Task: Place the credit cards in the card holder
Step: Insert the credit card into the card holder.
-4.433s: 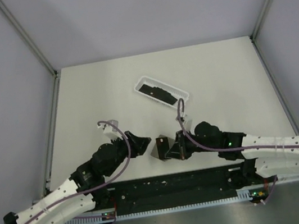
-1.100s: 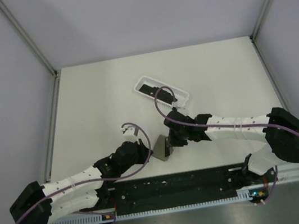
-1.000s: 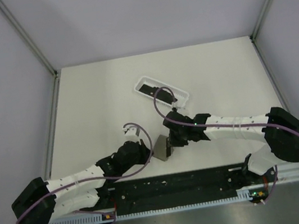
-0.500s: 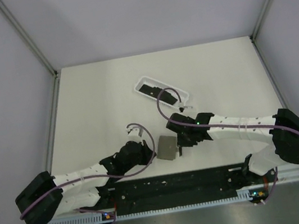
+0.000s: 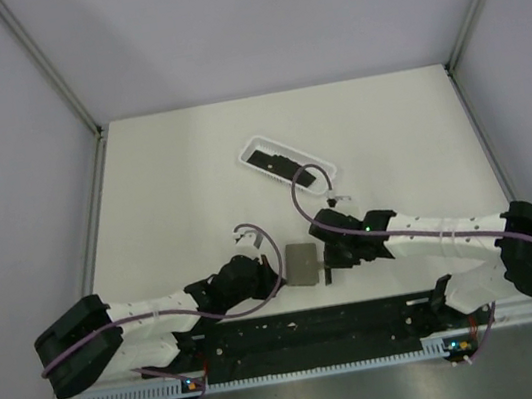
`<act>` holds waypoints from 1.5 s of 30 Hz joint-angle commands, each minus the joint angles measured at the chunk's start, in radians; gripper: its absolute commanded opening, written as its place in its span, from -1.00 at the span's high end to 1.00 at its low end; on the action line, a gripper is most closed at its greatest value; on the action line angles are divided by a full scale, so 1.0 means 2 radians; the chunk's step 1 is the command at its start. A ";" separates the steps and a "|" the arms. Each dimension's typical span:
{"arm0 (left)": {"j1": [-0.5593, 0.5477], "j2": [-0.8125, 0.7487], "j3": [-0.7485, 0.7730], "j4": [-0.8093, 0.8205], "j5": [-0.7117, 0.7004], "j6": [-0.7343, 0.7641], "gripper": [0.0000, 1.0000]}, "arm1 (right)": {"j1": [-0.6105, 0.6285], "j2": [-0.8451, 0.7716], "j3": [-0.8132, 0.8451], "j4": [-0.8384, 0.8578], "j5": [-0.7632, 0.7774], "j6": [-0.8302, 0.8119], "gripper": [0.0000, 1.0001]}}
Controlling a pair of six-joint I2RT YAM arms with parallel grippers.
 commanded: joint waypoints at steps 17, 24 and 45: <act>-0.003 0.023 0.011 0.025 -0.008 -0.005 1.00 | -0.020 -0.075 -0.100 0.149 -0.065 -0.017 1.00; -0.004 0.042 0.016 0.042 0.011 0.010 1.00 | -0.020 -0.084 -0.113 0.166 -0.073 -0.024 1.00; -0.004 0.028 0.024 -0.001 -0.015 0.012 1.00 | -0.038 -0.057 -0.125 0.200 -0.108 -0.041 1.00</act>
